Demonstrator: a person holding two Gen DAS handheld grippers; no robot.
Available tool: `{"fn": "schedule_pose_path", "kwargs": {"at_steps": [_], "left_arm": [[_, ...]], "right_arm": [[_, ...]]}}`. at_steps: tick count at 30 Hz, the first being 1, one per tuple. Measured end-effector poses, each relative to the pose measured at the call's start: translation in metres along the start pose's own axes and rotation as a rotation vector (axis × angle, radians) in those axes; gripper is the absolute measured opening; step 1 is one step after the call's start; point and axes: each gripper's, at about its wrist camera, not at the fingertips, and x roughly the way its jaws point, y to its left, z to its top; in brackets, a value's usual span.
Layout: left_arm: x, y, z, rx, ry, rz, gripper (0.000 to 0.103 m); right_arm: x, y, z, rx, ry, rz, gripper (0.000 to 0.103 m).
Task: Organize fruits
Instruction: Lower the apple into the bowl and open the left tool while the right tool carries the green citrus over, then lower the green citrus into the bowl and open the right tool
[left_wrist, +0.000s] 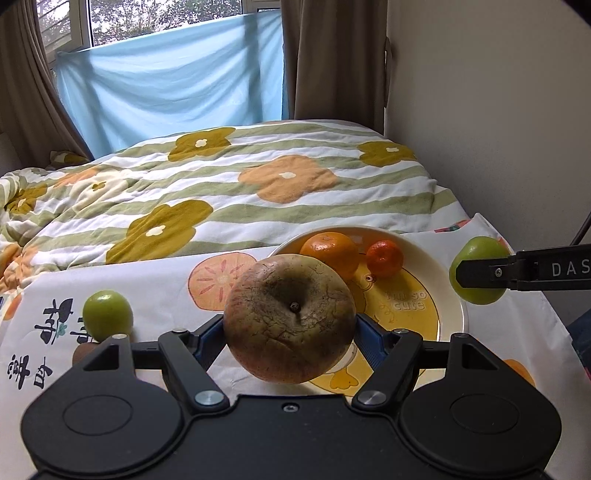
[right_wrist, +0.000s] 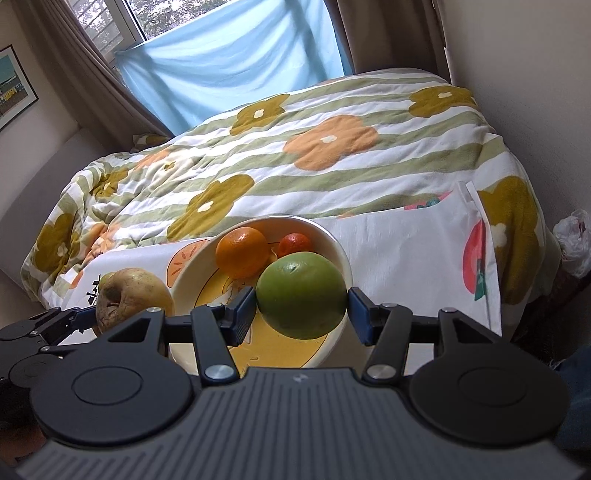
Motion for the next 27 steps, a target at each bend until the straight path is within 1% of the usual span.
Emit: {"fn": "schedule_pose_path", "kwargs": {"at_steps": [8, 16, 19, 21, 23, 24, 25, 27], "left_arm": [[0.040, -0.012, 0.005, 0.048, 0.049, 0.016, 0.077], [0.051, -0.021, 0.005, 0.064, 0.073, -0.018, 0.078], [0.056, -0.022, 0.004, 0.066, 0.087, -0.022, 0.078], [0.055, -0.023, 0.004, 0.072, 0.081, -0.013, 0.079], [0.045, -0.023, 0.006, 0.084, 0.042, 0.016, 0.087], [0.040, -0.022, 0.008, 0.079, 0.026, 0.020, 0.095], [0.034, -0.018, 0.009, 0.067, 0.009, 0.019, 0.098], [0.025, -0.012, 0.009, 0.047, 0.004, 0.014, 0.099]], "right_arm": [[0.022, -0.007, 0.006, -0.013, 0.019, 0.008, 0.069], [0.027, -0.013, 0.006, -0.008, 0.029, 0.001, 0.069], [0.027, -0.014, 0.007, -0.009, 0.029, -0.002, 0.069], [0.027, -0.014, 0.007, -0.011, 0.028, -0.003, 0.069], [0.025, -0.016, 0.008, -0.012, 0.026, -0.001, 0.069], [0.024, -0.016, 0.009, -0.012, 0.024, 0.000, 0.069], [0.023, -0.017, 0.010, -0.014, 0.022, 0.001, 0.069], [0.020, -0.017, 0.011, -0.026, 0.018, 0.002, 0.069]]}}
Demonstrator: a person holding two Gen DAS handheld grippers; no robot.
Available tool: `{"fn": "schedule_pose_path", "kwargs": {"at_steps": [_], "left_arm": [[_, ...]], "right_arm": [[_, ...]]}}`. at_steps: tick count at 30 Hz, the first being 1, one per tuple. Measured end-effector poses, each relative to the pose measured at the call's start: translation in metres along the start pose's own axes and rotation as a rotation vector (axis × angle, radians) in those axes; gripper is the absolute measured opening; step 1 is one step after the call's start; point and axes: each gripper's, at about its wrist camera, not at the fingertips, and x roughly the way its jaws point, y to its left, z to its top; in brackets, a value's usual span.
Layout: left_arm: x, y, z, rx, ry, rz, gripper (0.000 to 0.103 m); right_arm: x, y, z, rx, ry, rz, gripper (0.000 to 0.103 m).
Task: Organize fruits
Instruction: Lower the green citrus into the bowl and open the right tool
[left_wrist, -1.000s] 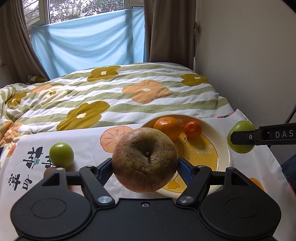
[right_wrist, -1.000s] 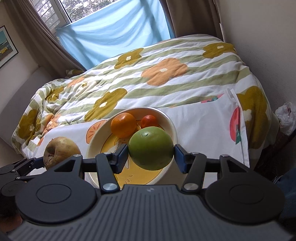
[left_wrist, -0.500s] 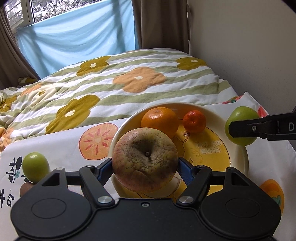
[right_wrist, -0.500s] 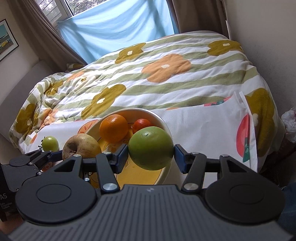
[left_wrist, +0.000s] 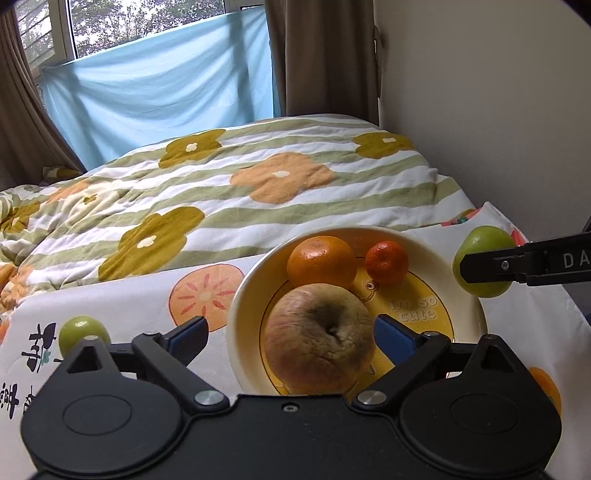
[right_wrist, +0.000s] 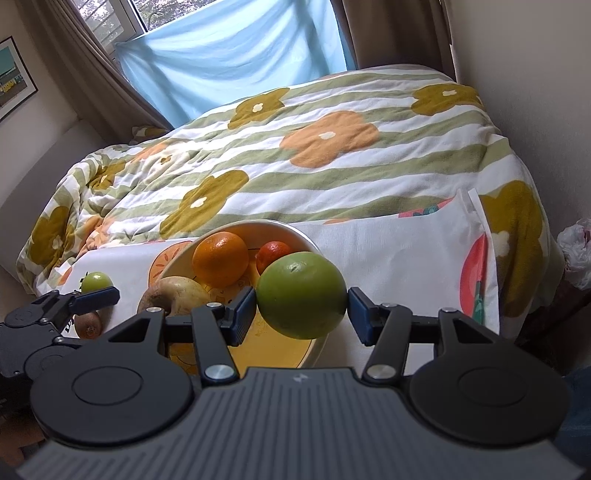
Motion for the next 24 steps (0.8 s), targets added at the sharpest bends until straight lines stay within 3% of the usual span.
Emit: {"fn": "schedule_pose_path", "kwargs": {"at_steps": [5, 14, 24], "left_arm": [[-0.017, 0.015, -0.011, -0.037, 0.019, 0.016, 0.099], [-0.036, 0.031, -0.031, -0.112, 0.034, 0.040, 0.100], [-0.040, 0.031, -0.033, -0.116, 0.026, 0.047, 0.100]], "right_arm": [[0.001, 0.005, 0.001, -0.061, 0.002, 0.011, 0.069], [0.026, 0.035, -0.017, -0.360, 0.014, 0.008, 0.069], [0.039, 0.038, -0.030, -0.418, 0.013, 0.012, 0.072]]}}
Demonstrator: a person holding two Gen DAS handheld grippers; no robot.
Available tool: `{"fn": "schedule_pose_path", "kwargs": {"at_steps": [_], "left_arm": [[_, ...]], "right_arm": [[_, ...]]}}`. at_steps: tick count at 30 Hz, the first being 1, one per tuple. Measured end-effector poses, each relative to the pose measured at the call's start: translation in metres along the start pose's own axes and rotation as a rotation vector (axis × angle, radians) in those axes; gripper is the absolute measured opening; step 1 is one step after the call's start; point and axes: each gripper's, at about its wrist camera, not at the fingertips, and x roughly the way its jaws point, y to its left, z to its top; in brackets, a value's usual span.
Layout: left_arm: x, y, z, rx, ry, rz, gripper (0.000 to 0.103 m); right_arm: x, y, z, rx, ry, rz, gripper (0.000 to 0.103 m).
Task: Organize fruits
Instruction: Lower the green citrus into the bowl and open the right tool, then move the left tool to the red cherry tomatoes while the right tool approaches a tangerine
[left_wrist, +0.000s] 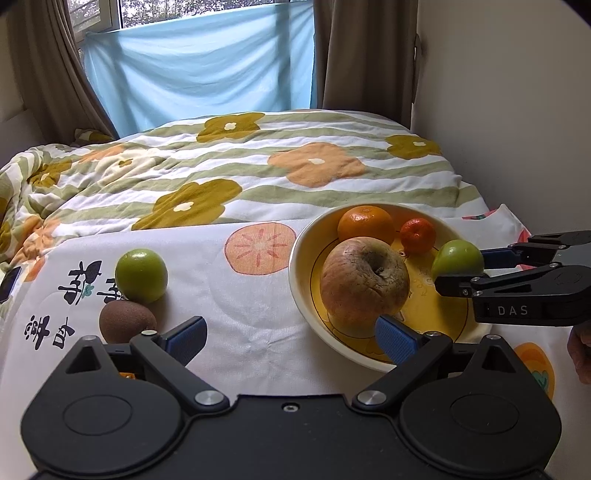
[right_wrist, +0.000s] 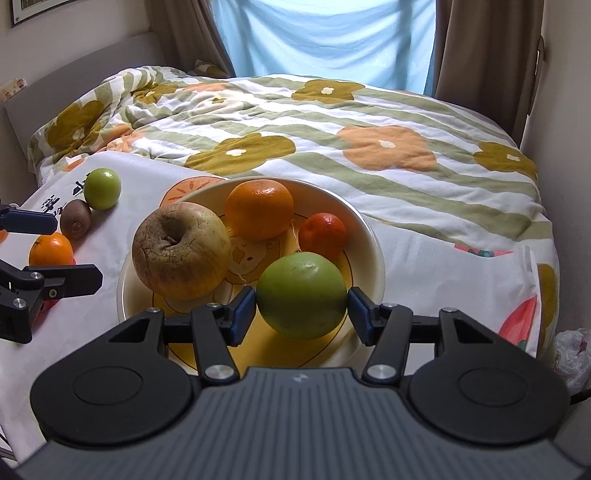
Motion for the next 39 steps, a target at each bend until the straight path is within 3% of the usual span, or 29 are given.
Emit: {"fn": "schedule_pose_path", "kwargs": {"at_steps": [2, 3, 13, 24, 33, 39], "left_arm": [[-0.002, 0.000, 0.000, -0.001, -0.003, 0.002, 0.100], [-0.004, 0.000, 0.000, -0.003, -0.006, 0.004, 0.100], [-0.035, -0.005, -0.004, -0.030, -0.037, 0.011, 0.100], [-0.100, -0.004, -0.025, -0.088, -0.093, 0.038, 0.100], [-0.154, 0.022, -0.043, -0.094, -0.149, 0.063, 0.100], [-0.163, 0.050, -0.056, -0.069, -0.139, 0.054, 0.100]], "right_arm": [[-0.005, 0.000, 0.001, -0.002, -0.027, -0.021, 0.088], [-0.008, 0.000, 0.001, 0.000, -0.041, -0.038, 0.103], [-0.044, -0.010, -0.002, 0.083, -0.091, -0.085, 0.103], [-0.100, 0.001, 0.000, 0.114, -0.121, -0.088, 0.103], [-0.143, 0.036, -0.012, 0.160, -0.110, -0.087, 0.103], [-0.155, 0.070, -0.027, 0.201, -0.096, -0.104, 0.103]]}}
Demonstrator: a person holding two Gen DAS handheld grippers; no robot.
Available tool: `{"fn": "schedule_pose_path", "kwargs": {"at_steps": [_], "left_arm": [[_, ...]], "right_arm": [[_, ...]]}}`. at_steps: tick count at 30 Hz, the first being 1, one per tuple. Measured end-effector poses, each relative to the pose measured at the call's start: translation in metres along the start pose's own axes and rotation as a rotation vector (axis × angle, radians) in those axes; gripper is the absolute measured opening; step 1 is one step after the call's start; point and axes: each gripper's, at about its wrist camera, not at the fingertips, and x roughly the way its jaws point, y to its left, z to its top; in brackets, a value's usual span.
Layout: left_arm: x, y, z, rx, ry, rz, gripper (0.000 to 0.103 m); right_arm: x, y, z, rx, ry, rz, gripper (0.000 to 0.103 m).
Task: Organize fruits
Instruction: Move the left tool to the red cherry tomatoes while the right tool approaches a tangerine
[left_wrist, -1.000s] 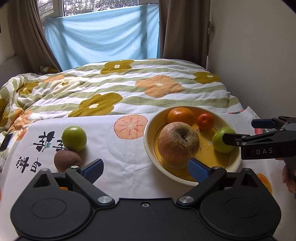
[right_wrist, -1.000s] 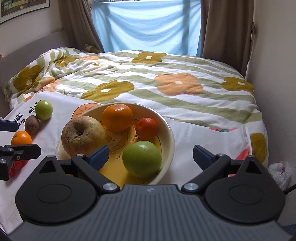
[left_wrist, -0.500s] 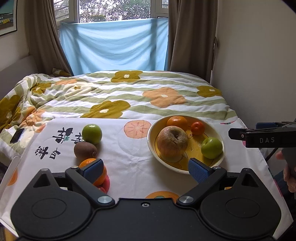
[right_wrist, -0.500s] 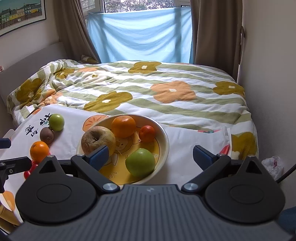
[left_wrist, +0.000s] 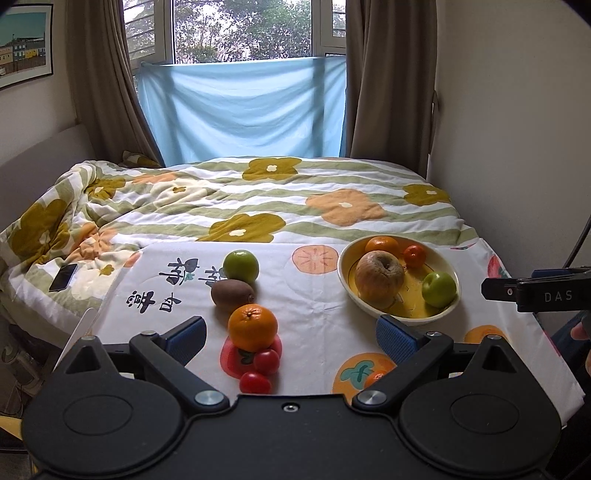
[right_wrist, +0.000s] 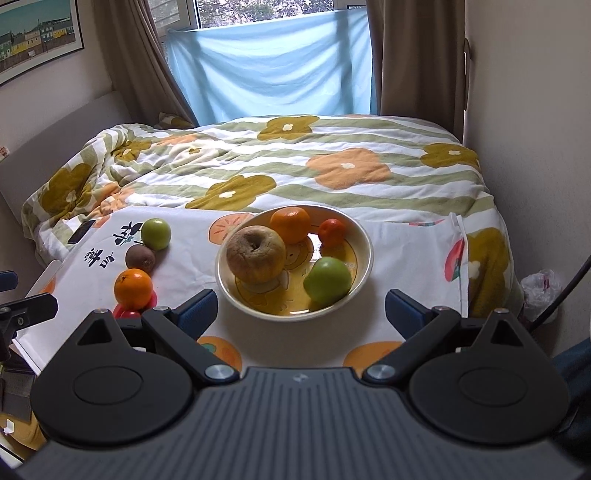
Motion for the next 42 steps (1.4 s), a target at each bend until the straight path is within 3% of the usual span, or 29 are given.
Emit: {"fn": "schedule_pose_path", "kwargs": {"at_steps": [8, 17, 26, 38, 39, 40, 42], "left_arm": [[0.016, 0.035, -0.016, 0.065, 0.032, -0.047, 0.100], [0.062, 0.056, -0.044, 0.162, 0.088, -0.113, 0.096], [0.105, 0.057, -0.064, 0.217, 0.140, -0.167, 0.079], [0.131, 0.052, -0.071, 0.228, 0.189, -0.215, 0.058], [0.131, 0.052, -0.071, 0.229, 0.190, -0.215, 0.053], [0.133, 0.053, -0.071, 0.229, 0.192, -0.217, 0.042], [0.134, 0.055, -0.071, 0.226, 0.194, -0.226, 0.040]], "right_arm": [[0.000, 0.038, -0.031, 0.061, 0.018, -0.030, 0.103], [0.028, 0.068, -0.071, 0.153, 0.061, -0.075, 0.103], [0.054, 0.087, -0.098, 0.189, 0.067, -0.115, 0.103], [0.071, 0.099, -0.099, 0.155, 0.073, -0.139, 0.103], [0.072, 0.100, -0.099, 0.150, 0.075, -0.140, 0.101], [0.073, 0.101, -0.099, 0.145, 0.076, -0.140, 0.098], [0.076, 0.103, -0.099, 0.139, 0.081, -0.140, 0.096]]}}
